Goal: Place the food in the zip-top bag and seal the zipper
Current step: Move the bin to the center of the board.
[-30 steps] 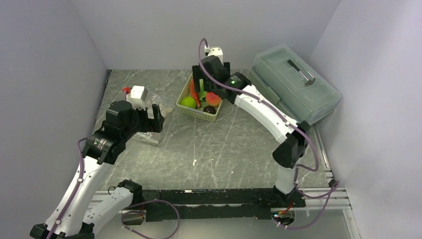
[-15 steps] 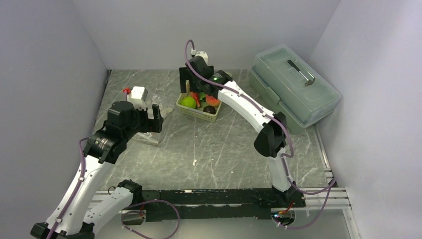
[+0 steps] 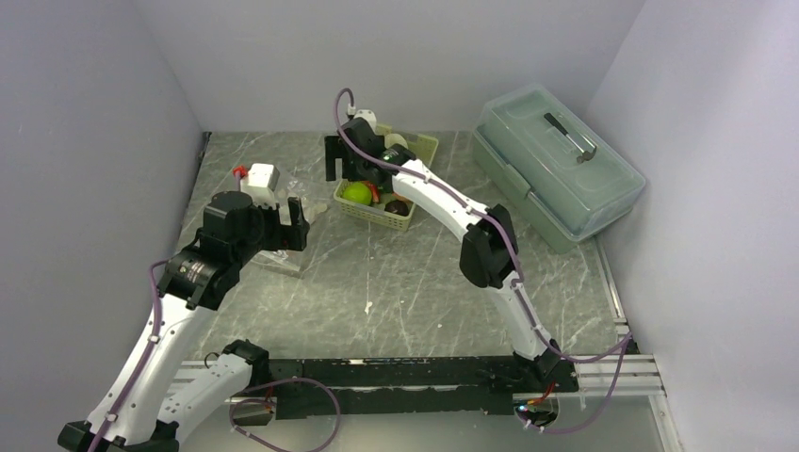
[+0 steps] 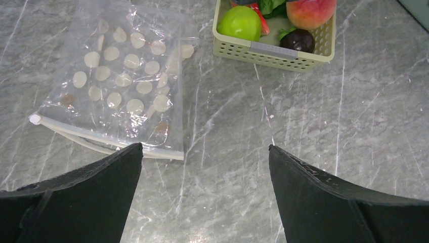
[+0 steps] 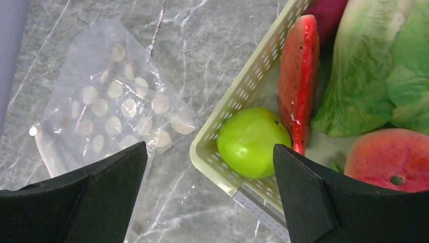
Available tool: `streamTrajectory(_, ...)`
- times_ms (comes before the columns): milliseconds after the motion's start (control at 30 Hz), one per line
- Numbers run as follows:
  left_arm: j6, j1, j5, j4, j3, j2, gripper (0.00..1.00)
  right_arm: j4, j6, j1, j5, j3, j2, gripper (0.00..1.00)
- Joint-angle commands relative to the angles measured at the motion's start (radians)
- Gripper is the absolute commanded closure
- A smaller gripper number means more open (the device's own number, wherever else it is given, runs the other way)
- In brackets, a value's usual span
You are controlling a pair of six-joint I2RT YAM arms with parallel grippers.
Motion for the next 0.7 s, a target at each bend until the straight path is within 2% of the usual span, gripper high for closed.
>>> streamTrajectory(0,0.004,-0.004,0.002,0.029,-0.004,-0.018,0.00,0.104,0.015,0.001,-0.018,0.051,0.041,0.02)
streamTrajectory(400,0.005,-0.004,0.007,0.031,-0.004,-0.009,0.00,0.155,-0.001,0.001,-0.059,0.009,0.095,0.06)
streamTrajectory(667,0.005,-0.004,0.009,0.031,-0.004,-0.003,0.00,0.166,-0.008,0.001,-0.081,-0.035,0.083,0.15)
